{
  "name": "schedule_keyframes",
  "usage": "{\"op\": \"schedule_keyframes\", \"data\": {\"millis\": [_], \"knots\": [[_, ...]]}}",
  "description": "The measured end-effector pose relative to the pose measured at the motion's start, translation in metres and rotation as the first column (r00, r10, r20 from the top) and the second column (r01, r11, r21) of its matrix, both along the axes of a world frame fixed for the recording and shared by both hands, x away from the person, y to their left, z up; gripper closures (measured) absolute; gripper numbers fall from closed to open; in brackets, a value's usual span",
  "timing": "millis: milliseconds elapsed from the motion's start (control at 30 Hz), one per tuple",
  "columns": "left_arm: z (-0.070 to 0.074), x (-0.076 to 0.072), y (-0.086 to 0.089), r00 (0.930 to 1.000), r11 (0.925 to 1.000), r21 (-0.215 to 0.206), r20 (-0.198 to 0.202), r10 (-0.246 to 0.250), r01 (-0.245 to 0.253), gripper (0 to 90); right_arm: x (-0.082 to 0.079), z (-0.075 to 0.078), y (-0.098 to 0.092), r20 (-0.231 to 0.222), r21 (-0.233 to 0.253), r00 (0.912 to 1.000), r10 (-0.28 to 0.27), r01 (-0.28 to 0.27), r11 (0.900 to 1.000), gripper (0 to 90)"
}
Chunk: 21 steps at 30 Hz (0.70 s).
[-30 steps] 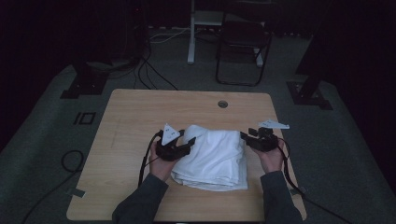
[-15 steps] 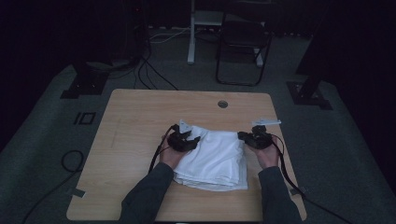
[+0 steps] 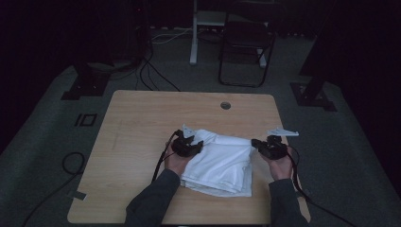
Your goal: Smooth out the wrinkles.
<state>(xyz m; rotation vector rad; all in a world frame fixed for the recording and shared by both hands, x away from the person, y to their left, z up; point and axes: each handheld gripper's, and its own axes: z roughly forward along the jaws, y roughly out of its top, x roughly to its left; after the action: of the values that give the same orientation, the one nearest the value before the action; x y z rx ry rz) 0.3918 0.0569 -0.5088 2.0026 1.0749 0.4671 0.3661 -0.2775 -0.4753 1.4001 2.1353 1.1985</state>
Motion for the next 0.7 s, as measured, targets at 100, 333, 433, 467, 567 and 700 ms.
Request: {"op": "schedule_keyframes", "data": {"millis": [100,333,433,467,567,700], "knots": [[0.005,-0.008,0.002,0.9997,1.0000,0.007,0.023,0.000,0.000,49.0,-0.007,0.000,0.000,0.003,-0.018,0.9999,-0.014,0.014,1.000,76.7],[0.029,-0.049,0.016,0.9897,0.9994,0.007,0.139,-0.033,0.033,45.7,-0.057,0.000,0.028,0.035,-0.007,0.9957,0.085,-0.085,0.996,54.0],[0.031,-0.056,0.020,0.9895,0.9986,-0.018,0.136,-0.048,0.051,45.6,-0.068,-0.005,0.041,0.030,-0.012,0.9917,0.125,-0.125,0.992,52.1],[0.028,-0.062,0.020,0.9909,0.9974,-0.030,0.120,-0.061,0.065,45.6,-0.075,-0.011,0.051,0.008,-0.024,0.9891,0.147,-0.147,0.989,50.2],[0.023,-0.066,0.019,0.9924,0.9965,-0.032,0.099,-0.073,0.077,45.0,-0.079,-0.020,0.059,-0.022,-0.084,0.9872,0.158,-0.160,0.984,49.9],[0.009,-0.075,0.018,0.9943,0.9964,-0.020,0.069,-0.081,0.083,45.0,-0.082,-0.041,0.059,-0.088,-0.171,0.9874,0.132,-0.146,0.974,49.3]]}}
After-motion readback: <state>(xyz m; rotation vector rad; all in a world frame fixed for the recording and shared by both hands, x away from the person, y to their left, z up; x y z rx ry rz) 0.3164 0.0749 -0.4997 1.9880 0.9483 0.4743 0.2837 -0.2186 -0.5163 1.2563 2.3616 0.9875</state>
